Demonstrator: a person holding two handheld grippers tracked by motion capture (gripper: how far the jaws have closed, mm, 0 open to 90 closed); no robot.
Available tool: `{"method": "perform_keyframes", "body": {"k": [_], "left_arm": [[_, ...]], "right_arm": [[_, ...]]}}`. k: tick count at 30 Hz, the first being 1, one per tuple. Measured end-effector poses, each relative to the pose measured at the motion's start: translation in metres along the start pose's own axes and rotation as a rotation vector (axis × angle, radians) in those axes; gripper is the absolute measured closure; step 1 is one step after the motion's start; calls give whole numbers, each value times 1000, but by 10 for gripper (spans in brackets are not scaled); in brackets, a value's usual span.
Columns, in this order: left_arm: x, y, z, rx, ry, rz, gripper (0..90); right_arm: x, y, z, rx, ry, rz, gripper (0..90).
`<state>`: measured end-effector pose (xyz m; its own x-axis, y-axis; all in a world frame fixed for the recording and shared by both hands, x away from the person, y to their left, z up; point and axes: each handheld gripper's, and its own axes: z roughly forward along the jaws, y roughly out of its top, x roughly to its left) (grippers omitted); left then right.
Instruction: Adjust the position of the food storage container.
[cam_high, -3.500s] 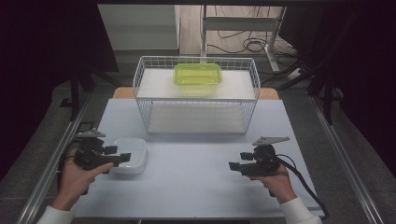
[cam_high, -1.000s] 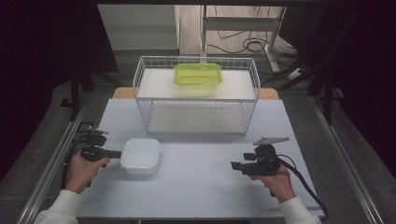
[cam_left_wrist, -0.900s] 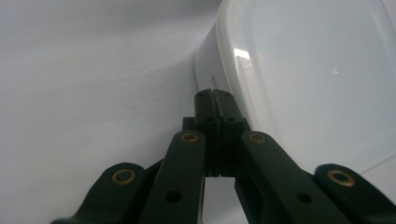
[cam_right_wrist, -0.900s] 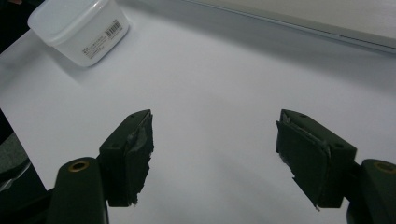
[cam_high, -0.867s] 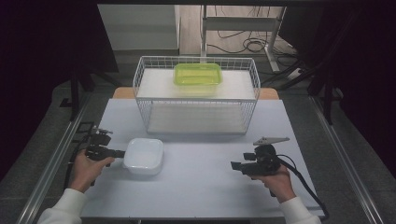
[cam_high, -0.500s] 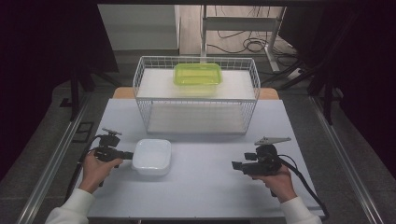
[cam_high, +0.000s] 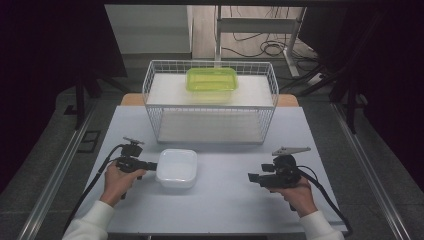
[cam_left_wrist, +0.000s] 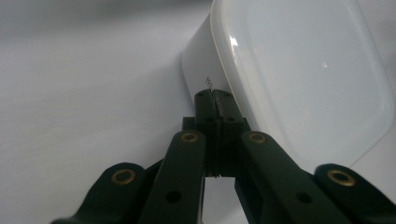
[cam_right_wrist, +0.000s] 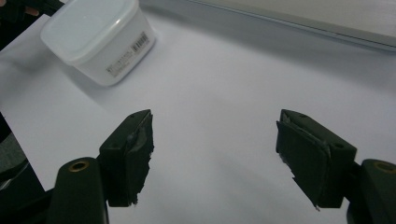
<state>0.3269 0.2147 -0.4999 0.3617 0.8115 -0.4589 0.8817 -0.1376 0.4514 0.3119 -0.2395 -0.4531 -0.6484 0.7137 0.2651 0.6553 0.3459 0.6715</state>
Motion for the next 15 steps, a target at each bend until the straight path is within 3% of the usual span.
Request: {"method": "perform_keyframes", "body": {"k": [15], "left_arm": [[-28,6,21,34,-66,38,895]], "right_arm": [[-1,0,-1,0,-1,1,272]]}}
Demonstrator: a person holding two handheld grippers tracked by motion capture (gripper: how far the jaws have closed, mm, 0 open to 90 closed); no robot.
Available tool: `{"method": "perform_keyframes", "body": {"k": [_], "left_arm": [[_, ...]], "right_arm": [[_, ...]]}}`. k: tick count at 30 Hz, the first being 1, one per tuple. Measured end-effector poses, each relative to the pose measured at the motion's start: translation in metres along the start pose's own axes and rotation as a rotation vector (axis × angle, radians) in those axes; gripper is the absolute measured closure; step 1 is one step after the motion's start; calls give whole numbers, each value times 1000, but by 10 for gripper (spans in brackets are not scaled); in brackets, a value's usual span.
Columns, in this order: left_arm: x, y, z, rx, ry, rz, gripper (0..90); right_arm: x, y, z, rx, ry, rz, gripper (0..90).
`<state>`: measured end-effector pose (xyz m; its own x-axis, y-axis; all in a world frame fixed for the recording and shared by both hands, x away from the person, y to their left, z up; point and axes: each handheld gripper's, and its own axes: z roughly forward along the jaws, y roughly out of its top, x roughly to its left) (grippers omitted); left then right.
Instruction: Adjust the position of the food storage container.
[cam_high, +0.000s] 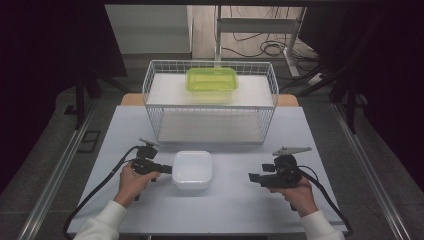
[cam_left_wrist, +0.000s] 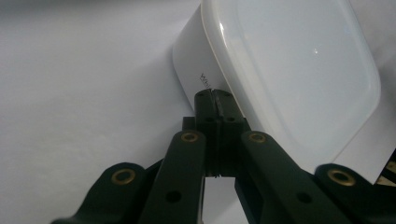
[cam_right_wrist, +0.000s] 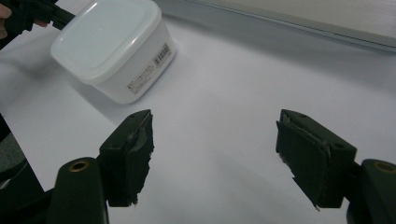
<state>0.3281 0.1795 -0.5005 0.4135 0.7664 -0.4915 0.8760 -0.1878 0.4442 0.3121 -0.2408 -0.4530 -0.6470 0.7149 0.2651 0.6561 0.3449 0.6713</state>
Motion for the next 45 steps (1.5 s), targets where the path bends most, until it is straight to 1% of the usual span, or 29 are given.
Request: {"method": "perform_keyframes", "body": {"k": [1,3,4,6,7,9,11,13,16,18,19,20,23,24,26,28,29,30,31,32,33,35,36,38,41,43,45], "left_arm": [[0,0,0,0,0,0,895],[-4,1,4,-5,-18,-9,894],[-6,2,6,-5,-20,-6,894],[-9,4,8,13,-29,13,894],[-11,5,11,12,-39,16,894],[-17,7,14,20,-45,27,895],[-20,8,18,22,-65,24,894],[-23,9,21,30,-59,35,894],[-25,10,22,25,-58,38,894],[-24,10,19,6,-43,45,893],[-26,10,18,-26,-33,28,893],[-25,10,14,-27,-21,44,893],[-26,10,5,-60,-5,47,884],[-25,9,2,-64,1,58,880],[-26,7,-4,-82,5,59,869],[-26,4,-10,-105,18,63,850],[-26,2,-12,-116,23,58,839],[-26,0,-15,-123,27,64,825],[-26,-4,-21,-136,22,64,774],[-26,-4,-21,-136,22,64,725],[-27,-7,-27,-142,16,67,673],[-27,-8,-30,-143,8,67,573],[-27,-10,-33,-147,7,64,573],[-29,-13,-37,-149,15,64,497],[-28,-17,-39,-145,14,70,396],[-27,-18,-38,-141,9,64,371],[-26,-19,-38,-141,-1,61,366]], "right_arm": [[0,0,0,0,0,0,272],[0,0,0,-1,0,-2,272],[0,0,0,-1,-1,-2,272],[0,0,1,1,0,-3,272],[0,0,1,1,-1,-3,271],[0,0,1,3,-3,-4,271],[-1,-1,1,6,-4,-3,272],[-1,-1,1,6,-4,-4,272],[-2,-1,0,3,-6,-1,272],[-2,-1,0,4,-6,3,272],[-2,-1,0,4,-6,3,272],[-2,-2,0,4,-5,3,272],[-2,-2,-1,3,-6,3,271],[-2,-2,-1,2,-7,-1,268],[-2,-2,-1,2,-8,-3,268],[-2,-3,-1,3,-8,-3,266],[-2,-3,0,3,-8,-3,265],[-1,-3,0,2,-7,-3,265],[-1,-3,0,4,-5,-8,264],[-1,-3,0,4,-5,-8,264],[-2,-3,0,4,-6,-8,263],[-2,-3,0,3,-8,-7,262],[-2,-3,0,3,-8,-7,262],[-2,-3,0,0,-9,-11,262],[-1,-4,0,-7,-11,-9,257],[0,-4,0,-6,-5,-8,257],[1,-4,1,-5,-3,-10,257]]}}
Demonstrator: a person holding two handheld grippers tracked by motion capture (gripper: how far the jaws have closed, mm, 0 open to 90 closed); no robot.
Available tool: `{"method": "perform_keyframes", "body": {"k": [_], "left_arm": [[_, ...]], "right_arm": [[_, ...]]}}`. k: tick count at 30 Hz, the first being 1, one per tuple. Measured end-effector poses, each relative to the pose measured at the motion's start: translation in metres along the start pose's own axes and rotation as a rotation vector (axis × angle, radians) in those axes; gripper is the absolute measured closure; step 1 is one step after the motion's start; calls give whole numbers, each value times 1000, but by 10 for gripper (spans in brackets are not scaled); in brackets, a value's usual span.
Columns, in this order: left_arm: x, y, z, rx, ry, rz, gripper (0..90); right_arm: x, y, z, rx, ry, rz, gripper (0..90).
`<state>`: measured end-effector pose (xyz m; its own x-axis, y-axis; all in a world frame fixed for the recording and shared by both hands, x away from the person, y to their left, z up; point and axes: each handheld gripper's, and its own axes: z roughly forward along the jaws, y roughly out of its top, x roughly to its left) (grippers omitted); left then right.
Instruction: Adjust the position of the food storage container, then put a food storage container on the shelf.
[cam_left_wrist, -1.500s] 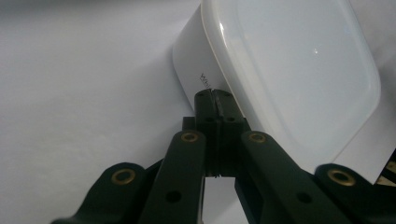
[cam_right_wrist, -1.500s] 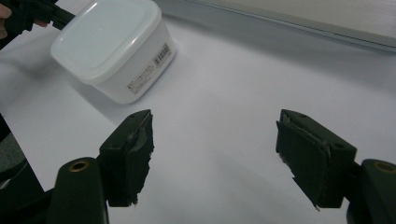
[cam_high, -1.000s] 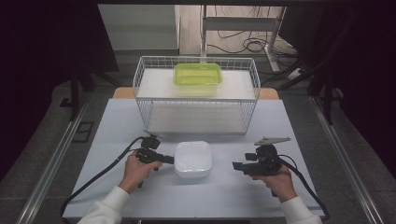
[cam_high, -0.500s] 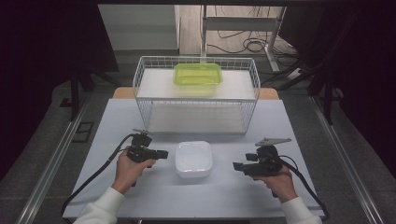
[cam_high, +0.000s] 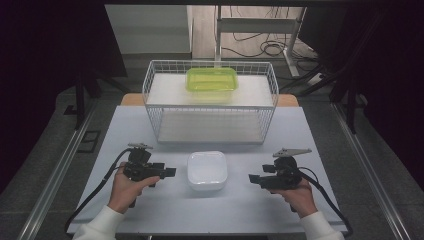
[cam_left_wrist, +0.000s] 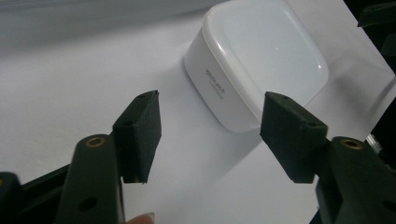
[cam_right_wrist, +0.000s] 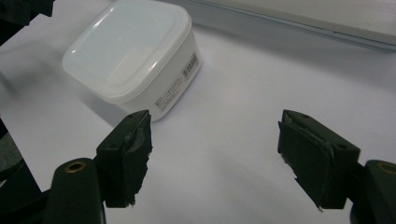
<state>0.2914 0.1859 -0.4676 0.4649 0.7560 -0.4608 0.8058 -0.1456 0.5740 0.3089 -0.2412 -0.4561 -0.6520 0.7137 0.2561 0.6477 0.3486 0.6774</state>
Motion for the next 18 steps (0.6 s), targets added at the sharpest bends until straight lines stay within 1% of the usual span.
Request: {"method": "perform_keyframes", "body": {"k": [3,5,6,7,10,12,14,15,18], "left_arm": [[-1,0,0,-15,-6,-10,358],[-3,-1,-1,-20,4,-5,363],[-4,-2,1,-20,-1,-5,372],[-4,-2,1,-20,-1,-5,372],[-5,-2,1,-29,-15,-17,371],[-6,-2,-2,-47,-28,-25,370],[-7,-2,-4,-62,-39,-35,368],[-8,-3,-5,-71,-45,-41,371],[-9,-3,-5,-69,-52,-42,377]], "right_arm": [[1,0,0,-6,2,-7,257],[1,0,-1,-11,8,-3,257],[4,2,-2,-12,16,10,257],[4,2,-2,-12,16,10,257],[16,7,-2,-22,39,-19,255],[21,9,-3,-32,51,-30,253],[21,9,-3,-37,61,-21,251],[21,9,-3,-38,59,-17,251],[22,10,-3,-41,71,-8,251]]}}
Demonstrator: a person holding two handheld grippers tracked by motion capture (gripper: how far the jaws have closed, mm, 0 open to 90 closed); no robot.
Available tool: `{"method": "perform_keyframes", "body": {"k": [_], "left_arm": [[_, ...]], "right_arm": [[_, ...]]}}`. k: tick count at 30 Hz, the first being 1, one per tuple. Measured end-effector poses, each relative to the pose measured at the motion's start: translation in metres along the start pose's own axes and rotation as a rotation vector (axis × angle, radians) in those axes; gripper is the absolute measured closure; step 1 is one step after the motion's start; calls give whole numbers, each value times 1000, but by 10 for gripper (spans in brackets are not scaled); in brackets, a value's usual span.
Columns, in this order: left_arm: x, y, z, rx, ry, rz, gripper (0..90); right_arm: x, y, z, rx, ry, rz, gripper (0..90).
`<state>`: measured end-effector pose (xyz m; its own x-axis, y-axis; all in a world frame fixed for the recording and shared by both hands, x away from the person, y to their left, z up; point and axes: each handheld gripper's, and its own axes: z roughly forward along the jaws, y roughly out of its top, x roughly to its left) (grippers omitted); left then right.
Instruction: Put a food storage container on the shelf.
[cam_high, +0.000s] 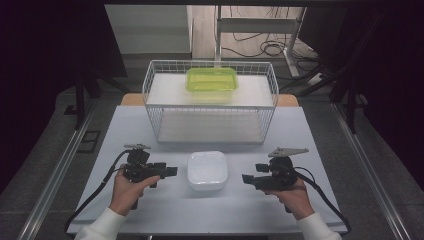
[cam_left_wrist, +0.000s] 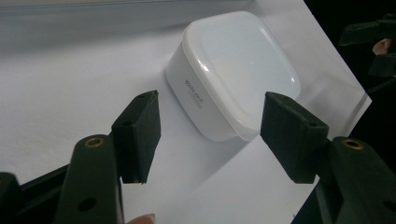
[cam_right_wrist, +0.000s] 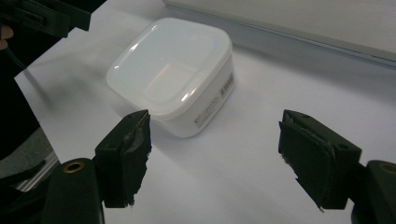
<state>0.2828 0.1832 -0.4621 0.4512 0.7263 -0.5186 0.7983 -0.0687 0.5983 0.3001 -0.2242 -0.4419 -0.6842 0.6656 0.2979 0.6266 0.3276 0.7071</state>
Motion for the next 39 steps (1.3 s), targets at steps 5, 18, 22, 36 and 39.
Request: {"method": "perform_keyframes", "body": {"k": [5,18,22,36,39], "left_arm": [[0,0,2,-3,-21,-8,383],[7,6,13,-15,-87,-97,384],[10,10,23,-12,-100,-125,390],[22,12,50,26,-176,-213,479],[24,10,53,41,-180,-204,499]], "right_arm": [[0,3,4,-6,20,27,256],[8,24,26,-8,78,37,307],[2,31,40,-4,82,87,327],[-11,31,76,69,100,163,419],[-15,30,79,69,115,188,441]]}}
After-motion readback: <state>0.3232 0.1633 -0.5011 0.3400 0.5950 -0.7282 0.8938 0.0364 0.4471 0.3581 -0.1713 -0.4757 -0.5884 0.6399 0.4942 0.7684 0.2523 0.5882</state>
